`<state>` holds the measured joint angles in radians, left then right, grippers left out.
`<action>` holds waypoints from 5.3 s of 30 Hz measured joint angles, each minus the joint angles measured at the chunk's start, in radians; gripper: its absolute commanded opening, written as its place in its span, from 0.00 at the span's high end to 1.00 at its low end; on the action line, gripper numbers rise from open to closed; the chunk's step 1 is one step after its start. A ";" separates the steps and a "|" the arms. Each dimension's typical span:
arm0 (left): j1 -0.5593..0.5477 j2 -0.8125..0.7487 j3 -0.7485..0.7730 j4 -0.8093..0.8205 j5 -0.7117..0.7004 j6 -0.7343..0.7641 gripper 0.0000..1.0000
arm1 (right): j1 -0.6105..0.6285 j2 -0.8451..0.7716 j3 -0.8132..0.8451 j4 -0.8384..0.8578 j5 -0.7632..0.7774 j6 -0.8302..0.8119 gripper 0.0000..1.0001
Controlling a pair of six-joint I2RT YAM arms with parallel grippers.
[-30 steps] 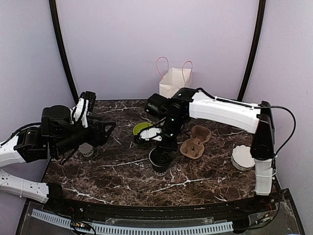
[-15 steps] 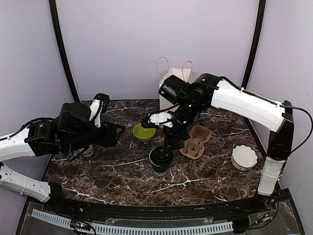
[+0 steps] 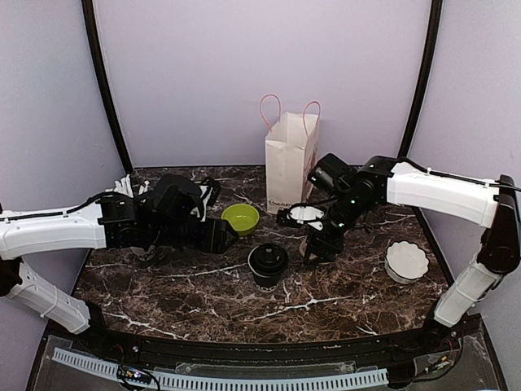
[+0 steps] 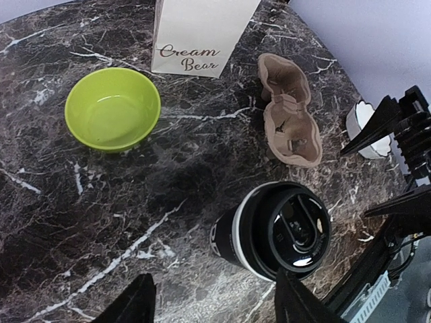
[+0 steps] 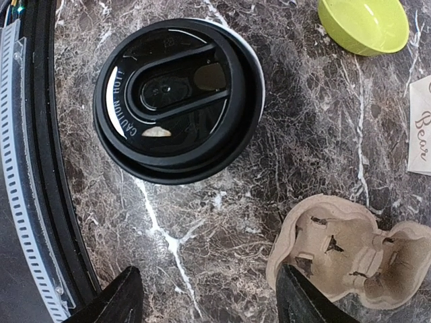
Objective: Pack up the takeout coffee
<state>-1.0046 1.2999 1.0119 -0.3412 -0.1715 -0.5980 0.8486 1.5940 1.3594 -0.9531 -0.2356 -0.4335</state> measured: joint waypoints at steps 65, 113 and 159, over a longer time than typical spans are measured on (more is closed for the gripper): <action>0.077 0.127 -0.117 0.268 0.264 -0.169 0.71 | -0.168 0.099 -0.005 0.130 -0.303 0.139 0.66; 0.143 0.240 -0.097 0.313 0.373 -0.181 0.78 | -0.183 0.379 0.106 0.082 -0.649 0.339 0.78; 0.112 0.240 -0.015 0.205 0.352 0.066 0.35 | -0.122 0.298 0.087 0.130 -0.426 0.208 0.66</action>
<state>-0.8925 1.5398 0.9970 -0.1364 0.1810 -0.5323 0.7261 1.8923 1.4467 -0.8234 -0.6613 -0.2253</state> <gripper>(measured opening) 0.667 0.344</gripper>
